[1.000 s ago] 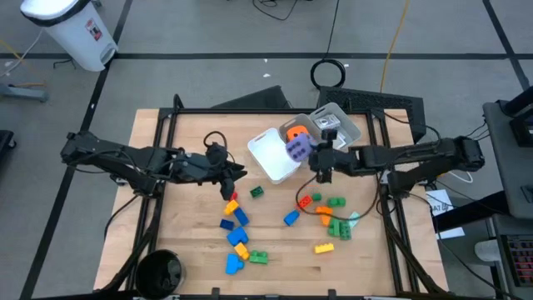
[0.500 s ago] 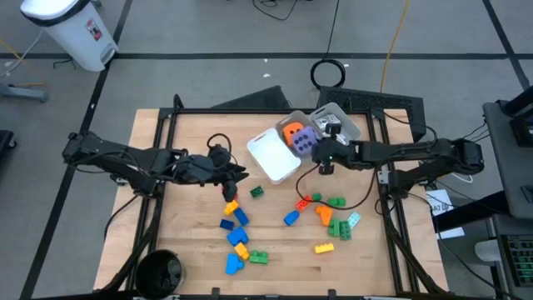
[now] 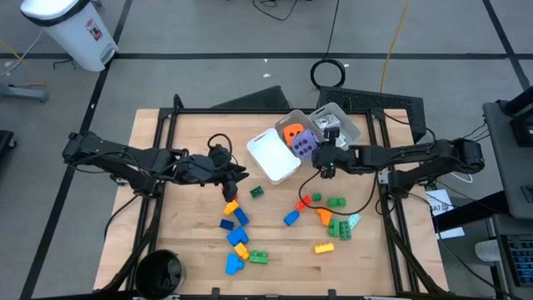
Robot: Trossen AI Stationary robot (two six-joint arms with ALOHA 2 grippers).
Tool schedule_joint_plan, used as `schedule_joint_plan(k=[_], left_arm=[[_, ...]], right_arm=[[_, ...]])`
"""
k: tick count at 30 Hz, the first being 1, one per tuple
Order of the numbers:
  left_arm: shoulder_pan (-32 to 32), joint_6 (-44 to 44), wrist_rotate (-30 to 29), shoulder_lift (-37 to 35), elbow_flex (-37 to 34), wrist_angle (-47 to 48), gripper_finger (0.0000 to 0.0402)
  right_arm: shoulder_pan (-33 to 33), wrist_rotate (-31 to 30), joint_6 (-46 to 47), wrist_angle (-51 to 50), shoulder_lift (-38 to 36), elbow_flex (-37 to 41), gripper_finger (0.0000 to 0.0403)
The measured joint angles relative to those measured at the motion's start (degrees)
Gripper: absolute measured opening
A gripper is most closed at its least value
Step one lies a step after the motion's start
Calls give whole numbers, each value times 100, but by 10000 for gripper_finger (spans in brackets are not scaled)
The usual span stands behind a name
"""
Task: Pick & Place Toys
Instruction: Put the purple dice into the left grey bin
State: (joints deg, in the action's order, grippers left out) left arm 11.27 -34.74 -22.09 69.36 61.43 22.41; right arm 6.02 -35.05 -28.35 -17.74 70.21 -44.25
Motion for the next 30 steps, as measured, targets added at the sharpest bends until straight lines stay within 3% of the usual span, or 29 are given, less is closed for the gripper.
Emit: schedule_joint_plan(k=[11,18,25,30], left_arm=[[0,-7,5,0,0,2,113],[0,-20,4,0,0,-4,113],[0,-22,0,0,0,-20,113],[0,-20,0,-2,0,-20,113]], right_arm=[[-68,-380,112,-601,-443,4,24],[393,199,429,-1008,-446,-4,24],[729,309,369,-1000,-428,-2,24],[855,953,336,-976,-435,-4,24]])
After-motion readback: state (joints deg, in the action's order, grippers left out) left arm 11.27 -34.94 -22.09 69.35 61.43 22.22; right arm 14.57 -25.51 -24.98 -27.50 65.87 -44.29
